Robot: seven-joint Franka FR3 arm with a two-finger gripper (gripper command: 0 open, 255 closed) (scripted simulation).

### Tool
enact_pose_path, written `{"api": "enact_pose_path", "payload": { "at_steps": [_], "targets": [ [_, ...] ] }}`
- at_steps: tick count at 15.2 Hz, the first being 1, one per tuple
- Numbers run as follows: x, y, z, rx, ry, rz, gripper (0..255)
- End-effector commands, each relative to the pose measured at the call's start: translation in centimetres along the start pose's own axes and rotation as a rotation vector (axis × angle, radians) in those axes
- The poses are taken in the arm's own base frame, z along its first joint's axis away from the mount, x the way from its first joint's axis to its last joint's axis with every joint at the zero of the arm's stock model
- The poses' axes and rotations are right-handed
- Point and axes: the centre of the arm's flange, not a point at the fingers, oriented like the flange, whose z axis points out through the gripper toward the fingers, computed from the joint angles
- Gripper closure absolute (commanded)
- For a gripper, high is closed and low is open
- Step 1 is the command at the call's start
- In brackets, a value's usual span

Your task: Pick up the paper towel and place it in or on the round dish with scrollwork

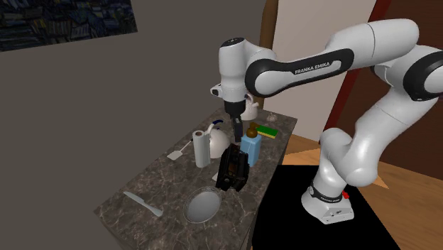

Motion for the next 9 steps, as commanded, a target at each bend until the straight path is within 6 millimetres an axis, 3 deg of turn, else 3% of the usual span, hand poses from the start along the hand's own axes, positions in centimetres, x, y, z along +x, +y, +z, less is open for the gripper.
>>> {"api": "enact_pose_path", "payload": {
  "at_steps": [1, 9],
  "targets": [
    [1.6, 2.0, 1.1, -0.004, 0.002, -0.005, 0],
    [8.9, 8.6, 4.5, -0.014, 0.009, -0.024, 0]
  ]
}}
